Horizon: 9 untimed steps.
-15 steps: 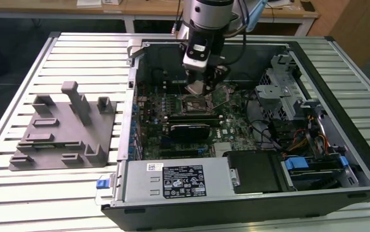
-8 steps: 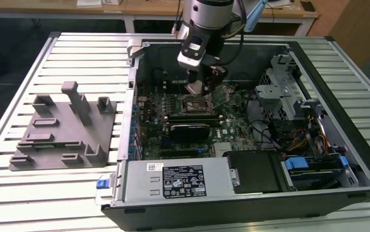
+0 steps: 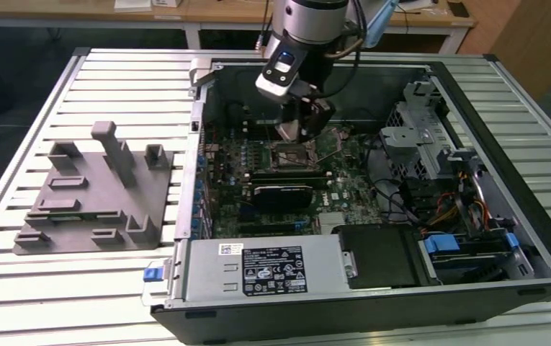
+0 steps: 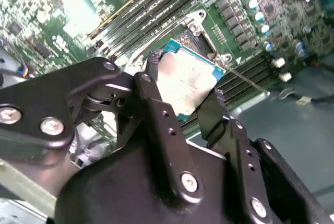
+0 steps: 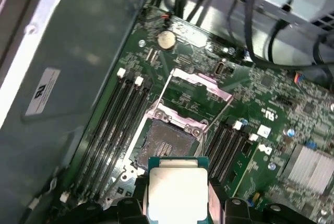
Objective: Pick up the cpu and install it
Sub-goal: 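Place the cpu into insertion slot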
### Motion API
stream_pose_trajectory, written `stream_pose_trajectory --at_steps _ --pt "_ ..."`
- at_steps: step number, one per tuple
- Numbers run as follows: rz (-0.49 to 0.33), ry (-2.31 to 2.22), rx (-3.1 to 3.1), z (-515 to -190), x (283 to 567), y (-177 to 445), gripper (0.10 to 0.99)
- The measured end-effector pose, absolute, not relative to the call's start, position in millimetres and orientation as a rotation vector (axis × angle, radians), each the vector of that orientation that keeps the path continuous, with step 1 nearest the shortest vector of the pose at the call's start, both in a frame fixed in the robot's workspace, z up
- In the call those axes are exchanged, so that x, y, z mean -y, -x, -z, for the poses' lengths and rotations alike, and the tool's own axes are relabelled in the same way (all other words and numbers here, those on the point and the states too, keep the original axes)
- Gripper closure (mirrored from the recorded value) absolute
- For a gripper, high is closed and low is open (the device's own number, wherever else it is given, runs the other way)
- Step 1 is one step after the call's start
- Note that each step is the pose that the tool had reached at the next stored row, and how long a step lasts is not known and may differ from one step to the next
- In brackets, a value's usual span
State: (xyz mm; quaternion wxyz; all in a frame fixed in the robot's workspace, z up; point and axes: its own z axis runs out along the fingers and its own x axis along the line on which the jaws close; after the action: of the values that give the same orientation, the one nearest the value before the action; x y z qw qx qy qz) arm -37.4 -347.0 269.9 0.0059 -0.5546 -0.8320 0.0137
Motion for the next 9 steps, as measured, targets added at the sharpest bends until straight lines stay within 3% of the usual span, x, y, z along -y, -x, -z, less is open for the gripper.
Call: stream_pose_trajectory --at_steps 9 --pt "-0.041 1.929 2.462 -269.0 347.0 37.4 0.545"
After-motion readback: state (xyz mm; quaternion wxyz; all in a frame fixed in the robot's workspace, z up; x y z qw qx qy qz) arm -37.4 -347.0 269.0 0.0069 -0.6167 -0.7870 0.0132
